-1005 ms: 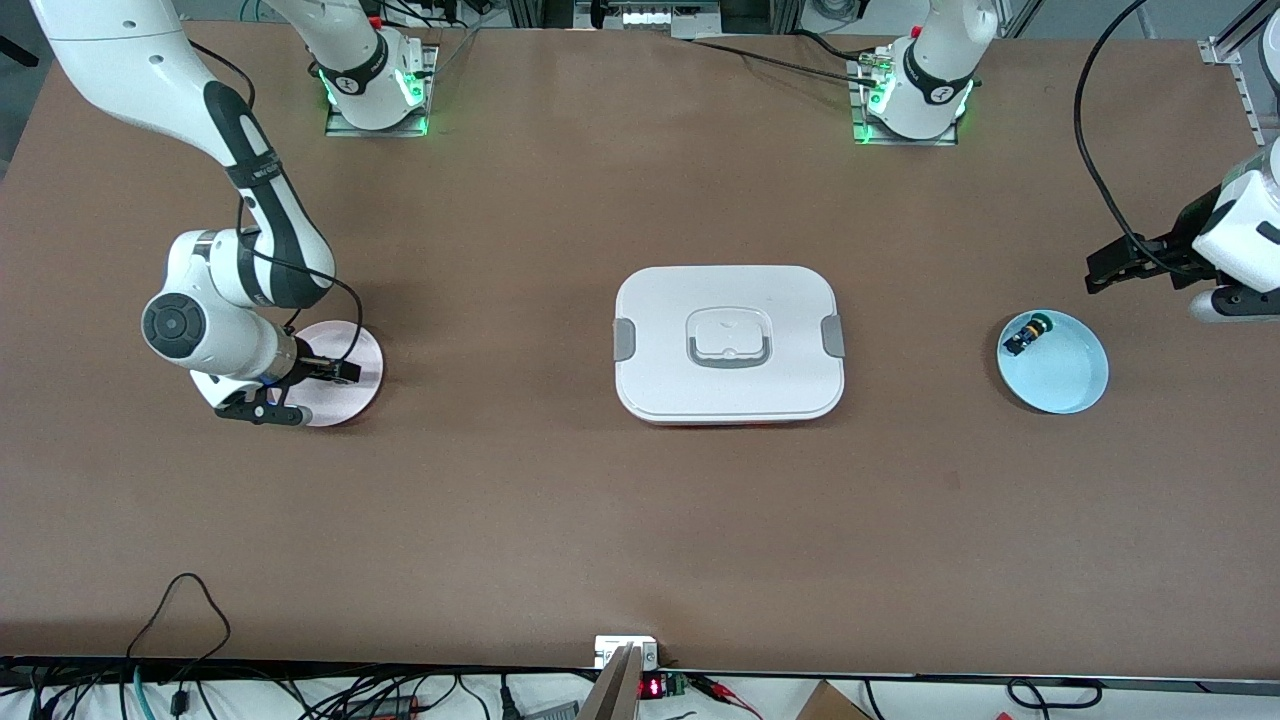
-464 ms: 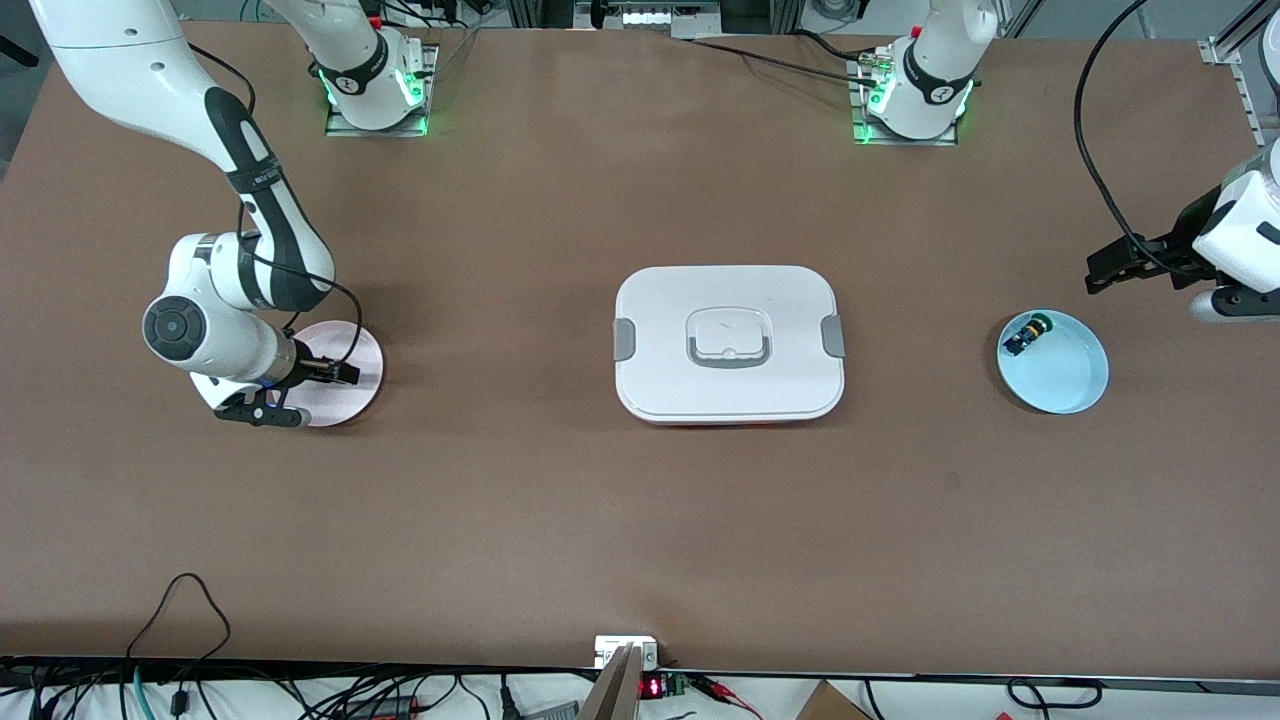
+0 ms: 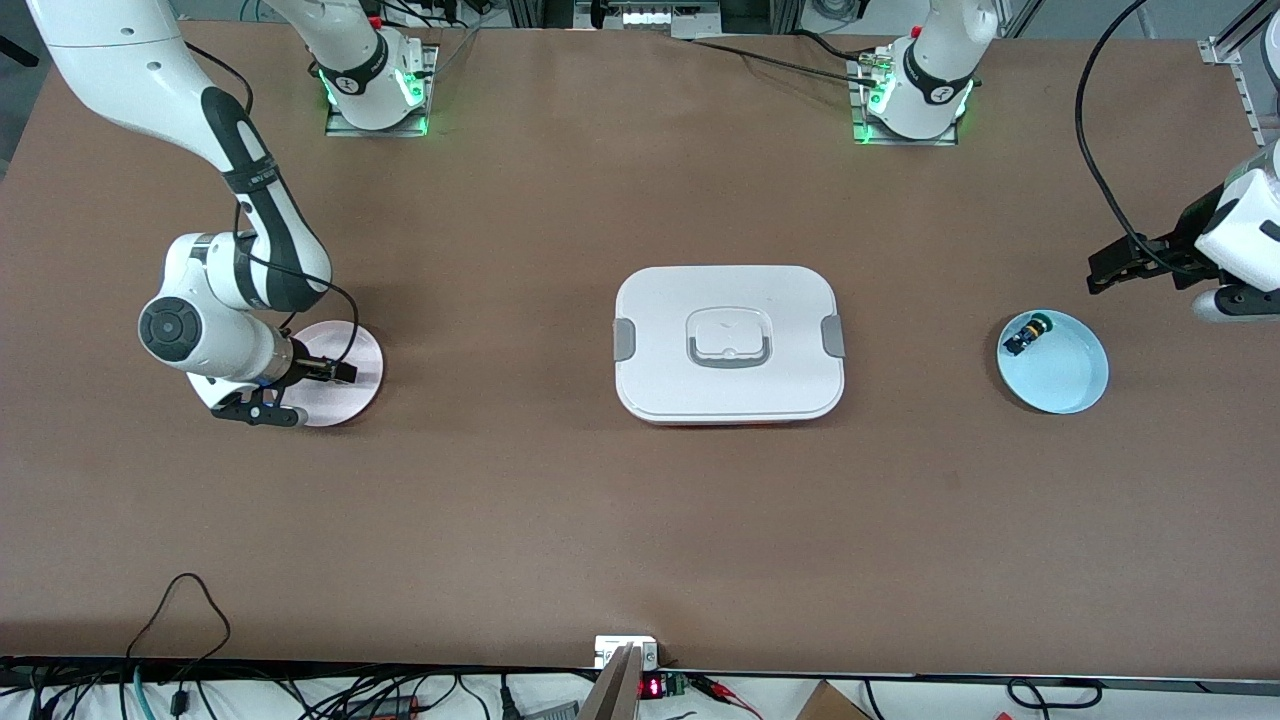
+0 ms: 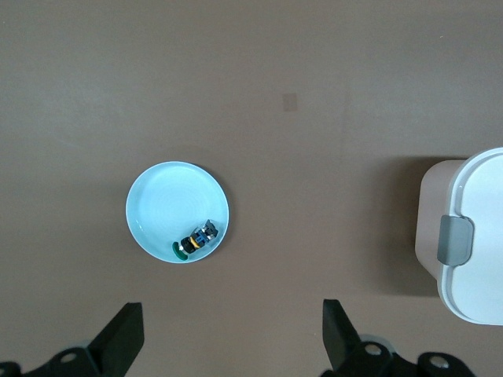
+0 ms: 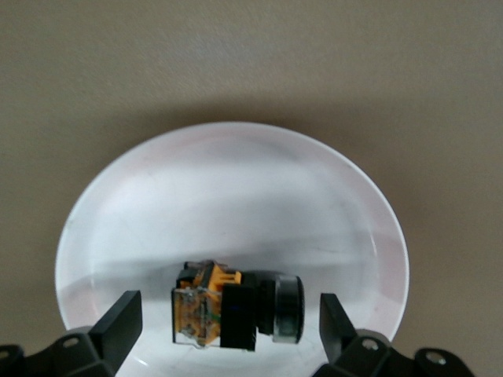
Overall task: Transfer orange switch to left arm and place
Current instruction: 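Close the right gripper on the orange switch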
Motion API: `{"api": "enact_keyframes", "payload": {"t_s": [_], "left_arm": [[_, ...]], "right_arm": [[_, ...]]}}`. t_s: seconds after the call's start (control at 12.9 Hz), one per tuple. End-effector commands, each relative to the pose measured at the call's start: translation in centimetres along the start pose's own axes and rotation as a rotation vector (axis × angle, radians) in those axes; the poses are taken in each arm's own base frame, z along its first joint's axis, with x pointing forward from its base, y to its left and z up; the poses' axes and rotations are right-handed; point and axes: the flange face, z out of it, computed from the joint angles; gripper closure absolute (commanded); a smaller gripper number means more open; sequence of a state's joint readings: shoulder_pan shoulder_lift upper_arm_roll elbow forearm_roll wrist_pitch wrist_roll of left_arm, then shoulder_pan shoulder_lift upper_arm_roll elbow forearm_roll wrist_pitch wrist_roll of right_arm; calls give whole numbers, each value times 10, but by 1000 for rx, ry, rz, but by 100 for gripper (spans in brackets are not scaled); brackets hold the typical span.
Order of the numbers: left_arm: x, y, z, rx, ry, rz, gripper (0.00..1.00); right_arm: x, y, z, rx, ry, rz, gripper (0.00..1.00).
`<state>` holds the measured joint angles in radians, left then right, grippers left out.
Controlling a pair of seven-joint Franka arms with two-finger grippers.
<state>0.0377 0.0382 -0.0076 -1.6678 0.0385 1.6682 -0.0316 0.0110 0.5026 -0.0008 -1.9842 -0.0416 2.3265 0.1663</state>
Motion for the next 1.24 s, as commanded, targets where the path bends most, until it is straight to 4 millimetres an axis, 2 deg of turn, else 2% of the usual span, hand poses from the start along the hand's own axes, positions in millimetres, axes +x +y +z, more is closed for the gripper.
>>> {"api": "enact_keyframes", "payload": {"t_s": [0.0,0.46,0.54,0.62,0.77,0.85,0.93,1.16], "left_arm": [[-1,1,-10,15,15,27,0],[-1,1,-10,15,14,27,0],[-1,1,-9,15,14,27,0],[-1,1,-9,15,14,27,0],[-1,1,-9,15,14,27,0],[-1,1,-10,15,15,27,0],[0,1,-15,15,23,26,0],[0,1,-14,15,15,26,0]], "right_arm": [[-10,5,6,4,-28,53,0],[-7,6,17,0,-23,52,0],[-8,7,24,-1,-32,52,0],[-6,7,24,1,-21,49,3],[-7,5,23,2,-23,47,14],[-7,6,23,3,-26,39,26],[-7,4,21,4,-28,21,58],[-6,0,4,6,-48,14,62]]}}
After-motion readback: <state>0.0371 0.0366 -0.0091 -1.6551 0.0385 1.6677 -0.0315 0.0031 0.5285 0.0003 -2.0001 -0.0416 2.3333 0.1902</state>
